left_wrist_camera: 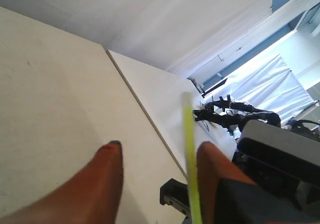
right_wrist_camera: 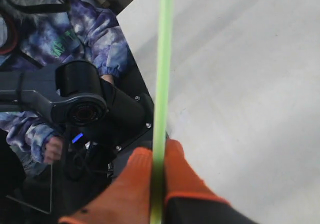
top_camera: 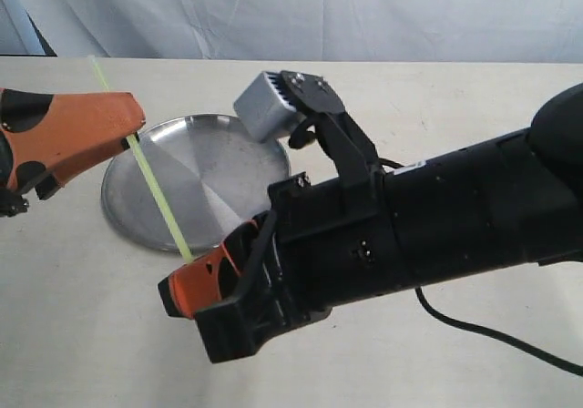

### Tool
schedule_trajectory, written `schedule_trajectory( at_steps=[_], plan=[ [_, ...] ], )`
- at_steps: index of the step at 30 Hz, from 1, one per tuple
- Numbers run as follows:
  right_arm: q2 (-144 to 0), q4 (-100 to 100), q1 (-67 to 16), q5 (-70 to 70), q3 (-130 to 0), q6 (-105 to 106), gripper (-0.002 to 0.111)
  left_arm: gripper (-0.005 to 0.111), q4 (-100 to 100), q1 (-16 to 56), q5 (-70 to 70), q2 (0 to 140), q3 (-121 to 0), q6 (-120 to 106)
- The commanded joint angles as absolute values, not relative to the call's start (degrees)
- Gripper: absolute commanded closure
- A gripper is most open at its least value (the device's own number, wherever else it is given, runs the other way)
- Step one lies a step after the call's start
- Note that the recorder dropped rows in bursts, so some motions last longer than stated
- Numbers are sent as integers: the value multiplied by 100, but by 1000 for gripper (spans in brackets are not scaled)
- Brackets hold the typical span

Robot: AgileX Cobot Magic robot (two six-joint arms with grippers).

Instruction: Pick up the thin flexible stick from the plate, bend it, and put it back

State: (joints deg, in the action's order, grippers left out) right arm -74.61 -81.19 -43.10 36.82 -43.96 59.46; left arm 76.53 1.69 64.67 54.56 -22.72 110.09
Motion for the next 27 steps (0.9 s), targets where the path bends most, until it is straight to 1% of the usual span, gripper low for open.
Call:
schedule_trajectory(
  at_steps=[1, 3, 6, 7, 9, 10, 14, 17, 22, 25, 27],
  plan=[
    [-7456, -8256, -4464, 3817, -4429, 6382, 109, 83, 7314, 188, 6467, 5470, -2304, 10444],
    [-7456, -8270, -4481, 3855, -4429, 6398, 109, 87, 7090, 188, 6632, 5470, -2304, 10417],
    [-7456, -8306, -4481, 3863, -4429, 6398, 109, 88, 6965, 188, 6996, 5470, -2304, 10218],
    [-7456, -8320, -4481, 3918, -4429, 6398, 109, 90, 7029, 188, 6996, 5470, -2304, 10097],
    [-7456, -8399, -4481, 4137, -4429, 6386, 109, 99, 7211, 188, 6996, 5470, -2304, 9931],
    [-7456, -8494, -4481, 4332, -4429, 6386, 109, 107, 7317, 188, 6996, 5470, -2304, 9812],
    [-7456, -8808, -4481, 5027, -4429, 6386, 109, 106, 7377, 188, 6996, 5470, -2304, 9697],
    [-7434, -8961, -4481, 5171, -4429, 6386, 109, 106, 7547, 188, 6996, 5470, -2304, 9514],
    [-7365, -8947, -4470, 5112, -4429, 6386, 109, 106, 7755, 188, 6996, 5470, -2304, 9488],
    [-7361, -8571, -4470, 4794, -4429, 6386, 109, 106, 7191, 188, 6996, 5470, -2319, 9544],
    [-7361, -8222, -4470, 4484, -4429, 6386, 109, 106, 6937, 325, 6996, 5429, -2485, 9800]
  ],
)
